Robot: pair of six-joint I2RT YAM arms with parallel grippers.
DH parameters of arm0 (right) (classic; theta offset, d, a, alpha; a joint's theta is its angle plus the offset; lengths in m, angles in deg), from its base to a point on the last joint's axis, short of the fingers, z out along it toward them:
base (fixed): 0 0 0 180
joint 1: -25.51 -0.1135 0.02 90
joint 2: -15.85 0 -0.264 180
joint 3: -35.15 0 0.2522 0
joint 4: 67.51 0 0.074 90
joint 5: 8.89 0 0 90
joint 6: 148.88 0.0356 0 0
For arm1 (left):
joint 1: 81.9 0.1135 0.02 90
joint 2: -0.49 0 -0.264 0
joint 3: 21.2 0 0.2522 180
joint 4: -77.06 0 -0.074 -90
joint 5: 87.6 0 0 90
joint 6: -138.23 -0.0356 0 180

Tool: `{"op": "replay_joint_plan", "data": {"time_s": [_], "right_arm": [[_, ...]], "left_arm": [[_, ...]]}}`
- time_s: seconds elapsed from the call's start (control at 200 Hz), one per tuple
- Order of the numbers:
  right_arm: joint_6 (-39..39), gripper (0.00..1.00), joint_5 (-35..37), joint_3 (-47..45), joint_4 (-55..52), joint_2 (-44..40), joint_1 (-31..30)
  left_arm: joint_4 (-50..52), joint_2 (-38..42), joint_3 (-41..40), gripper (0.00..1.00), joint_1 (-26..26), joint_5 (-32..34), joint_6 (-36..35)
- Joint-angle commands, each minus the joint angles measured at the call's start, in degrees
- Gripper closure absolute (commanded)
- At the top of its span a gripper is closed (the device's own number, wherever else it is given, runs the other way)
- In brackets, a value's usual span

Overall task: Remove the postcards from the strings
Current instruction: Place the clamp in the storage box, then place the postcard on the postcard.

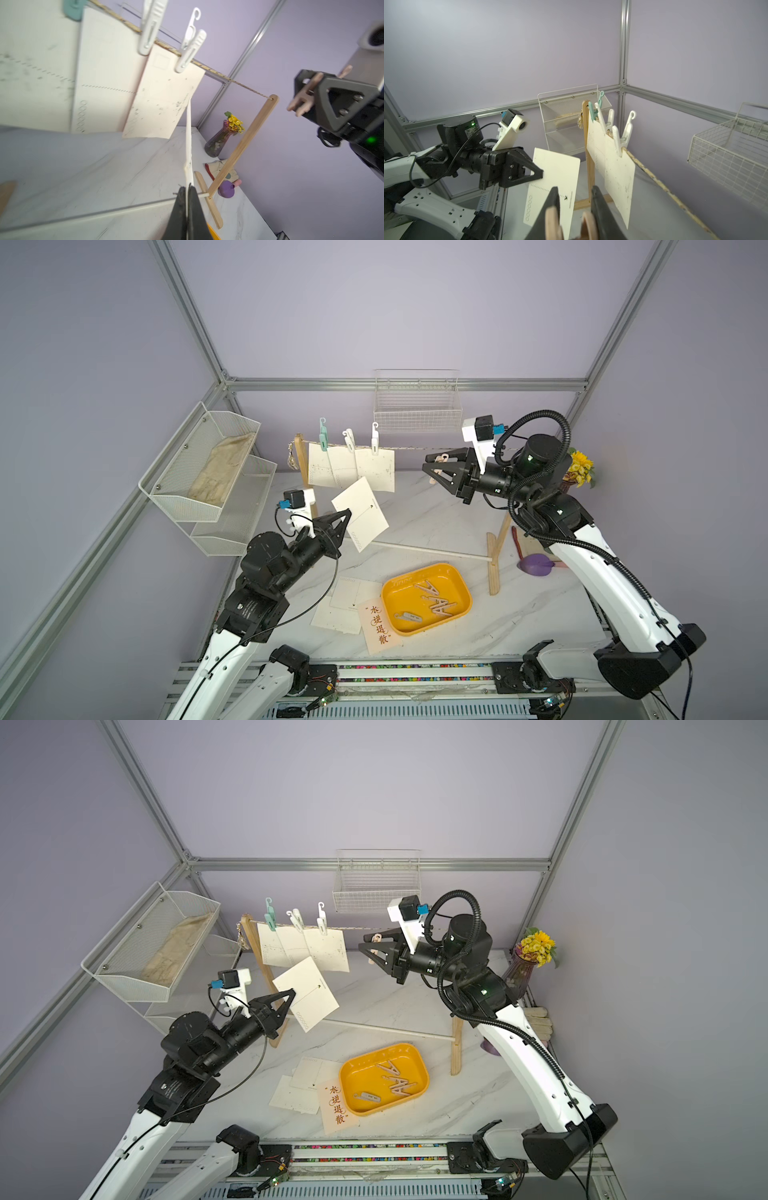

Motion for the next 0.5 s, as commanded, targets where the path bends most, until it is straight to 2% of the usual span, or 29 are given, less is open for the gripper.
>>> {"op": "replay_joint_plan", "data": {"time_s": [0.0,0.08,0.165,0.49], "right_arm": [[0.53,0.78,2.69,-6.86,-5.95,-1.00,-2.52],[1.28,0.79,3.78,-11.48,-9.18,-1.74,-4.68],[2.53,0.79,5.38,-17.13,-9.91,-2.27,-7.59],[6.77,0.80,13.85,-33.40,-8.50,-1.08,-14.83]], "left_arm": [[23.04,-0.40,3.60,1.00,0.09,9.61,6.43],[31.25,-1.15,5.48,1.00,0.09,9.57,9.13],[34.88,-0.73,4.10,1.00,0.13,9.40,12.68],[35.94,-2.46,-3.59,1.00,0.14,5.97,21.37]]}}
